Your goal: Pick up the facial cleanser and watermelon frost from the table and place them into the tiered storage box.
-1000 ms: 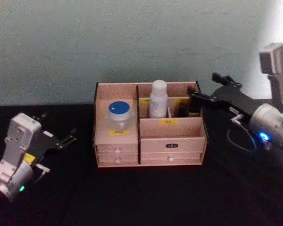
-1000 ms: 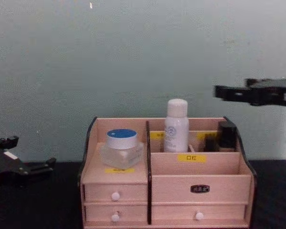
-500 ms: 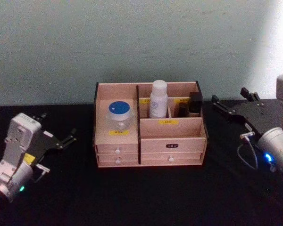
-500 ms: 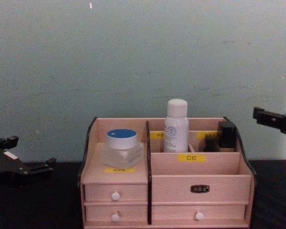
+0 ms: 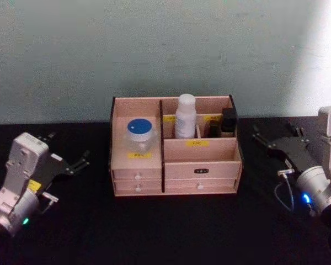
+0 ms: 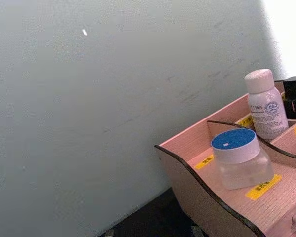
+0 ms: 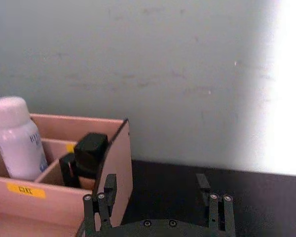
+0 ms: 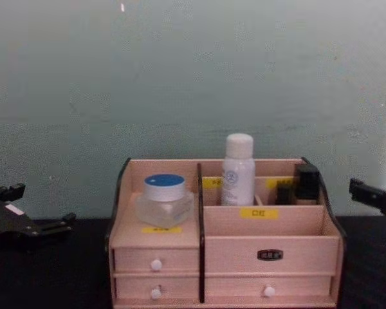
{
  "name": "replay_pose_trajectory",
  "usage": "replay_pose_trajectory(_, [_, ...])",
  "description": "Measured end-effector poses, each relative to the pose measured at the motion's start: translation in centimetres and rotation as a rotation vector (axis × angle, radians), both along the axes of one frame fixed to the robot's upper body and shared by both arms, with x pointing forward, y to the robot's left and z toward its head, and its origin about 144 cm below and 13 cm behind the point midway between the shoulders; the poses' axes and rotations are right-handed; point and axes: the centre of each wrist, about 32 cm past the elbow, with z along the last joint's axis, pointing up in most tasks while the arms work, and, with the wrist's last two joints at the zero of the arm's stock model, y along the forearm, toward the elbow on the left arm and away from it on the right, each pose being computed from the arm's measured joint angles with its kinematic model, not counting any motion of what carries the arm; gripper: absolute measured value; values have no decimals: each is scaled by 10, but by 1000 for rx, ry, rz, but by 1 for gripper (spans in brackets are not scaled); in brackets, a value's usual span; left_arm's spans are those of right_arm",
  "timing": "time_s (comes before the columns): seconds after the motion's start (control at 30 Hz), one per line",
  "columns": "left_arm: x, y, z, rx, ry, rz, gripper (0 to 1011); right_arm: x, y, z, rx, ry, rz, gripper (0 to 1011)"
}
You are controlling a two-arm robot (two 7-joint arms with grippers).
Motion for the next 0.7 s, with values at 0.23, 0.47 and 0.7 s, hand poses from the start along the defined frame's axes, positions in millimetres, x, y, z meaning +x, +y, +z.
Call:
replay_pose_trajectory(0.23, [0,0,0,0,0,0,1001,3,0,-7,-3,46,-14,1002])
replay_pose_trajectory(0.47, [0,0,0,0,0,0,1001,5,0,-9,-11,80,-8,1002])
replay_pose_trajectory(0.7, [0,0,0,0,0,0,1001,5,0,-9,-11,78,-8,1002])
